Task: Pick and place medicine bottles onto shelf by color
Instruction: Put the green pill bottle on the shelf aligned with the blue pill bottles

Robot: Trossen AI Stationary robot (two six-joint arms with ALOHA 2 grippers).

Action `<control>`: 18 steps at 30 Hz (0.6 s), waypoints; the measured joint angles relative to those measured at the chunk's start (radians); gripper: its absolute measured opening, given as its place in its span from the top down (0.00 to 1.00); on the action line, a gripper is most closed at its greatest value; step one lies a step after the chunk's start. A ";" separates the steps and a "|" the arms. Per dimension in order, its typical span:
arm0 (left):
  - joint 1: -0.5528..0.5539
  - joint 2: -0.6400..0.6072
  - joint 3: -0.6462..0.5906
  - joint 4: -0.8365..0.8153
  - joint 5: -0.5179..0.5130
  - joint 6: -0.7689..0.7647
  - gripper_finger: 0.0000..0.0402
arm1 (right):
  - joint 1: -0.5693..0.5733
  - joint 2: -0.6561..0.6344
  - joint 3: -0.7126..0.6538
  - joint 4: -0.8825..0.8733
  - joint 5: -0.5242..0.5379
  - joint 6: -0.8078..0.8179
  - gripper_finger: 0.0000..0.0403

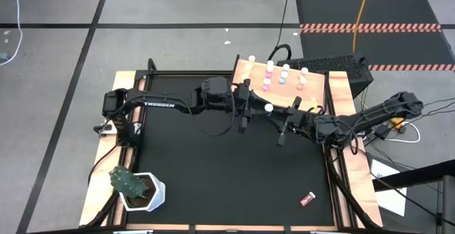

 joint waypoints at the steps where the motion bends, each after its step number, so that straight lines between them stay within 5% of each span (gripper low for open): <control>1: 0.001 0.000 0.000 -0.001 -0.002 0.003 0.62 | -0.005 0.000 0.000 -0.001 -0.001 0.000 0.76; 6: 0.006 0.000 0.000 -0.004 -0.021 0.014 0.70 | -0.028 0.000 0.000 -0.008 -0.007 0.000 0.76; 14: 0.023 0.000 0.000 -0.007 -0.024 0.018 0.69 | -0.060 -0.001 0.000 -0.020 -0.022 0.016 0.75; 18: 0.036 0.000 0.000 -0.005 -0.039 0.035 0.69 | -0.060 -0.010 0.000 -0.033 0.059 0.016 0.68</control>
